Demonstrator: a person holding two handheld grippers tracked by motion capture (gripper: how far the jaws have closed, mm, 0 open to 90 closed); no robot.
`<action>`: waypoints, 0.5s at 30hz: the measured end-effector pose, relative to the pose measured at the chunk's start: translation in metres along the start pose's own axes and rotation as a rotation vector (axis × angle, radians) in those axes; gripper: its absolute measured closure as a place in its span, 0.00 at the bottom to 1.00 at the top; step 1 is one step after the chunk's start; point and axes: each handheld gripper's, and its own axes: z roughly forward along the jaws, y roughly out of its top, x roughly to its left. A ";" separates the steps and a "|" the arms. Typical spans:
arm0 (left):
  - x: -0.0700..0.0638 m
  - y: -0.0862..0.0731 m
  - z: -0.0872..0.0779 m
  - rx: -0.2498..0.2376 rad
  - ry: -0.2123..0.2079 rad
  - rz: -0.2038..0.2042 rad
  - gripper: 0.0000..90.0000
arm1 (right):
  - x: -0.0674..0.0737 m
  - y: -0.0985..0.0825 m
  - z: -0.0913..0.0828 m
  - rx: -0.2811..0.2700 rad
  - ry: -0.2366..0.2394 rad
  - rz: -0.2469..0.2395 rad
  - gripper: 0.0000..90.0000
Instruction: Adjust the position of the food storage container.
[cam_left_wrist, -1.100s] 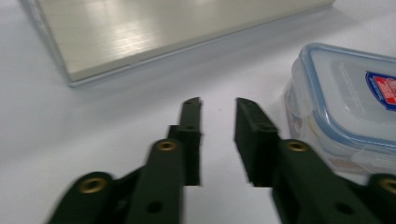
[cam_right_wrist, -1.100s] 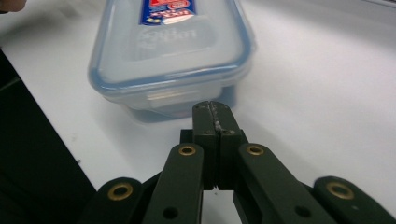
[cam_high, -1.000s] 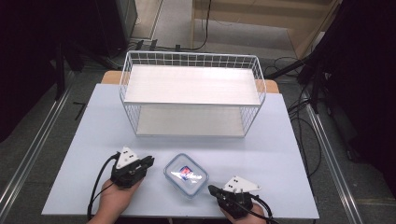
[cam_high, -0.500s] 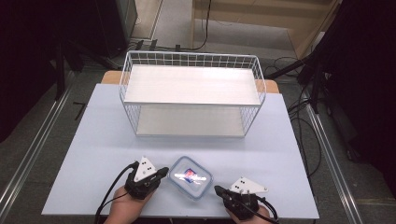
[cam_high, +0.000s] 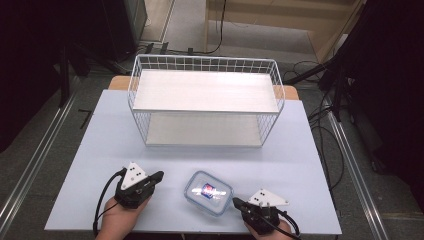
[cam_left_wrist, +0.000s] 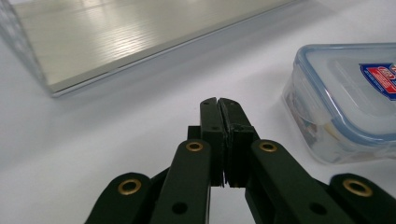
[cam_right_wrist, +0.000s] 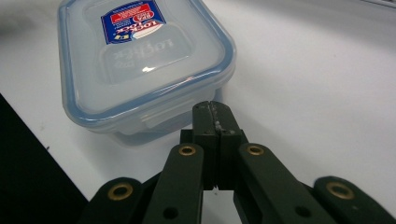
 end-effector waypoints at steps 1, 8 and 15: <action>0.002 -0.002 -0.002 -0.002 0.003 -0.006 0.99 | 0.001 0.005 0.006 0.000 0.004 0.003 1.00; 0.007 -0.017 -0.010 0.030 0.028 -0.026 1.00 | 0.002 0.033 0.033 -0.031 0.018 -0.017 1.00; -0.011 -0.019 0.003 0.056 -0.029 0.008 1.00 | -0.008 0.037 0.038 -0.041 0.009 0.003 1.00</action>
